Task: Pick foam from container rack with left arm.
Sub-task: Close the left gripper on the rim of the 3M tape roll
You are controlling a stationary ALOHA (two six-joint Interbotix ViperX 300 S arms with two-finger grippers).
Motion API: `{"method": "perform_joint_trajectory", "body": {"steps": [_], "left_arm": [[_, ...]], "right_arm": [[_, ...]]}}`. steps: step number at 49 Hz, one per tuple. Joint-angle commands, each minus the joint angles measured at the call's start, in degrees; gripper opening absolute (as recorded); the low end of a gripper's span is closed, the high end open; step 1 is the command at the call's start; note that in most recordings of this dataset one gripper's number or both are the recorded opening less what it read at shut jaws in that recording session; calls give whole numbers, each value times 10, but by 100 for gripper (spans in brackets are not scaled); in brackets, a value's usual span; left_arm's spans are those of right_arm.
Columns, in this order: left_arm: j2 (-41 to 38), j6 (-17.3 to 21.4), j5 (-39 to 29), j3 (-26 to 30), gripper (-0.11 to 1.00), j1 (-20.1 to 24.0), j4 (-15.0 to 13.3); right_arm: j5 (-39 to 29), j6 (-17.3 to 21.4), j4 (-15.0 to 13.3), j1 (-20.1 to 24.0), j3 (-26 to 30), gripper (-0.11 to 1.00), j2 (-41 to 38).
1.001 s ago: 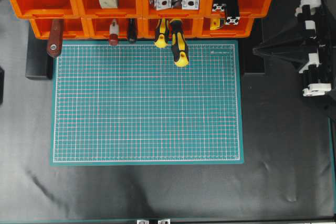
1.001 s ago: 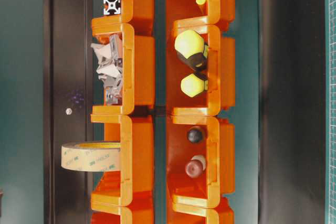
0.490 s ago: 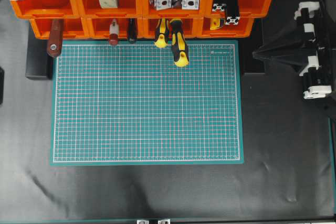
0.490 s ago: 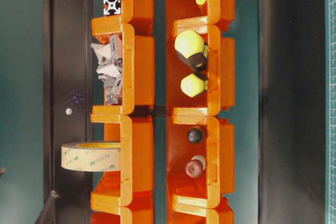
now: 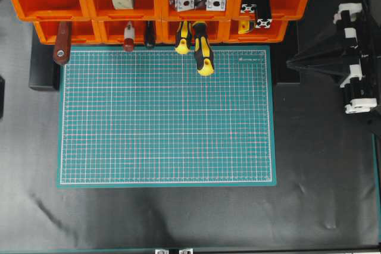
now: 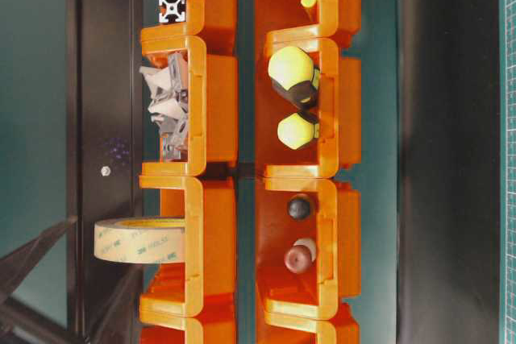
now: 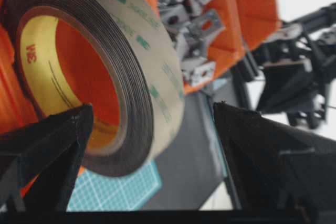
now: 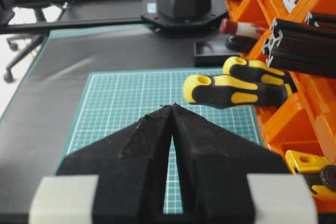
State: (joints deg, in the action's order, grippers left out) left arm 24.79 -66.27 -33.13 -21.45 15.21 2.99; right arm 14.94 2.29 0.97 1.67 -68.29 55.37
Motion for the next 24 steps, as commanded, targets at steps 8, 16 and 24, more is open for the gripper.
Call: {"method": "perform_joint_trajectory", "body": {"steps": [8, 16, 24], "left_arm": [[-26, 4, 26, 34, 90, 4, 2], [-25, 1, 32, 29, 89, 4, 2], [-24, 4, 45, 27, 81, 2, 2]], "right_arm": [[1, 1, 2, 8, 8, 0, -2], [0, 1, 2, 16, 9, 0, -1], [0, 1, 2, 18, 7, 0, -1]]}}
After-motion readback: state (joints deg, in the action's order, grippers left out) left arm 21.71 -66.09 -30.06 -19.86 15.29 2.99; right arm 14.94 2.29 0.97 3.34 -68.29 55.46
